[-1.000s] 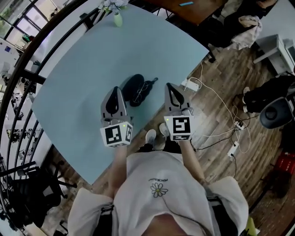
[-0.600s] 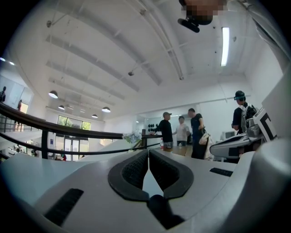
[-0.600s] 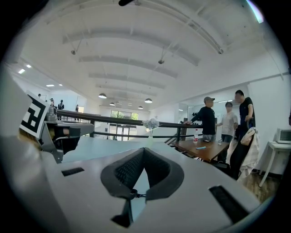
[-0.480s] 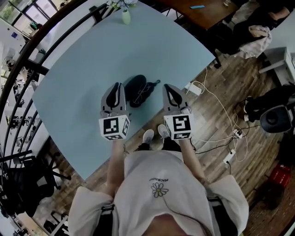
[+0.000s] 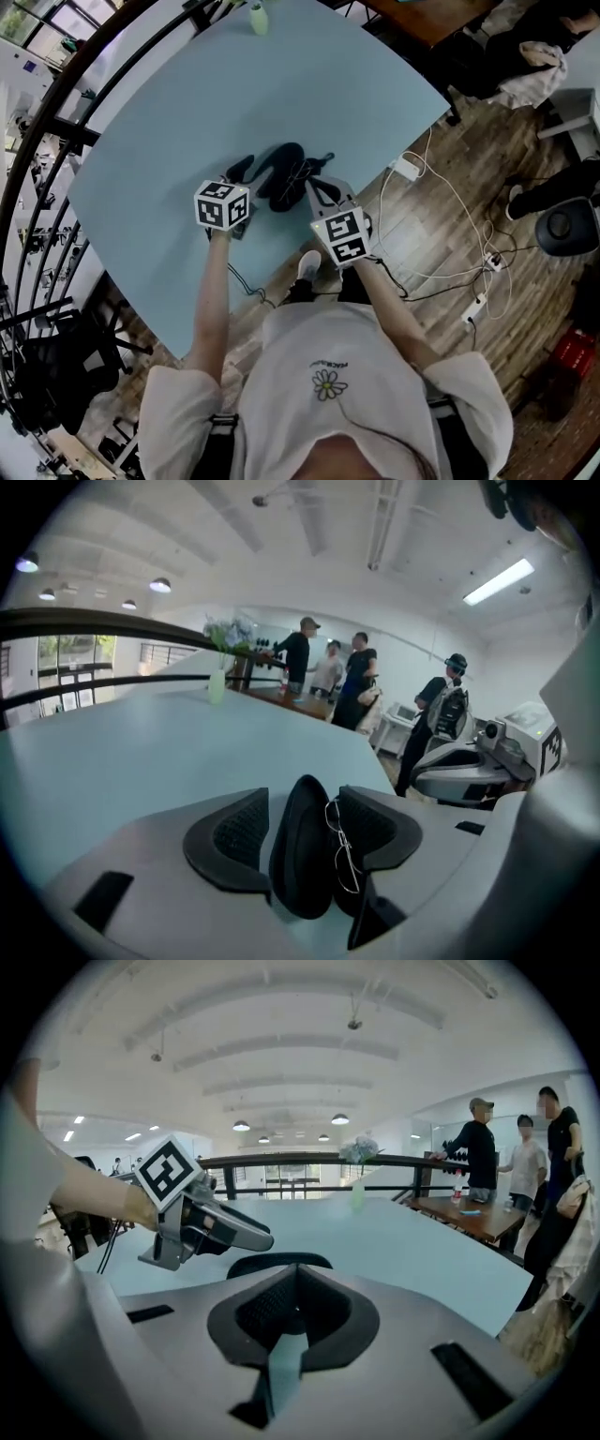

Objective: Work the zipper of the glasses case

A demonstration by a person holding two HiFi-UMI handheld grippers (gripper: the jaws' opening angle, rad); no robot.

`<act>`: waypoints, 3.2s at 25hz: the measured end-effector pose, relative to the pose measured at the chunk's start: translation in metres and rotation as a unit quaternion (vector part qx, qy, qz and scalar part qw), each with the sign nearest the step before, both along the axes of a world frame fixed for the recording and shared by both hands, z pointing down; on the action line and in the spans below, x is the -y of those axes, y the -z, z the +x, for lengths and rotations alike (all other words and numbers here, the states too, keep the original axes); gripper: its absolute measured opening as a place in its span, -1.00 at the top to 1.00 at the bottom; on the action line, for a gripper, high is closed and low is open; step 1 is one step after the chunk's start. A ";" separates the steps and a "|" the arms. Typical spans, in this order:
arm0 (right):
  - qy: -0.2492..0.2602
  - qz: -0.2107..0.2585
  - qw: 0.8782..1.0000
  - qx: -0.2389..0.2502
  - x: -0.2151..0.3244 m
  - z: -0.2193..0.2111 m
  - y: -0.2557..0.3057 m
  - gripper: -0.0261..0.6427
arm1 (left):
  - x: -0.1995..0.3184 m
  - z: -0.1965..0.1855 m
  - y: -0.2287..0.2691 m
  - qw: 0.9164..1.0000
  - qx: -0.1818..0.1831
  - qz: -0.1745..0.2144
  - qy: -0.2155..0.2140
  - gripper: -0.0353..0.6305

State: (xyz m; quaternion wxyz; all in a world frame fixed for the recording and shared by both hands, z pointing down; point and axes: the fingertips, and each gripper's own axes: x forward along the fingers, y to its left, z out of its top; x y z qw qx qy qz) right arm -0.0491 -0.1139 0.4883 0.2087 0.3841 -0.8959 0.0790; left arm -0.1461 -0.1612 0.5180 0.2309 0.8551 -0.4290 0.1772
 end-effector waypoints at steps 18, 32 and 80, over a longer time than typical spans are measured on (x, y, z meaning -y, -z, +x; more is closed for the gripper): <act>0.004 -0.054 0.998 -0.026 -0.011 -0.010 -0.056 0.90 | -0.008 0.006 -0.035 0.997 0.005 -0.070 -0.038 0.25; -0.003 -0.072 0.997 -0.011 -0.016 -0.003 -0.063 0.90 | -0.081 0.077 0.002 0.992 -0.017 -0.036 -0.123 0.28; 0.519 -0.034 0.801 -0.297 0.016 0.012 -0.064 0.90 | -0.087 0.088 -0.040 0.974 0.214 -0.066 -0.009 0.85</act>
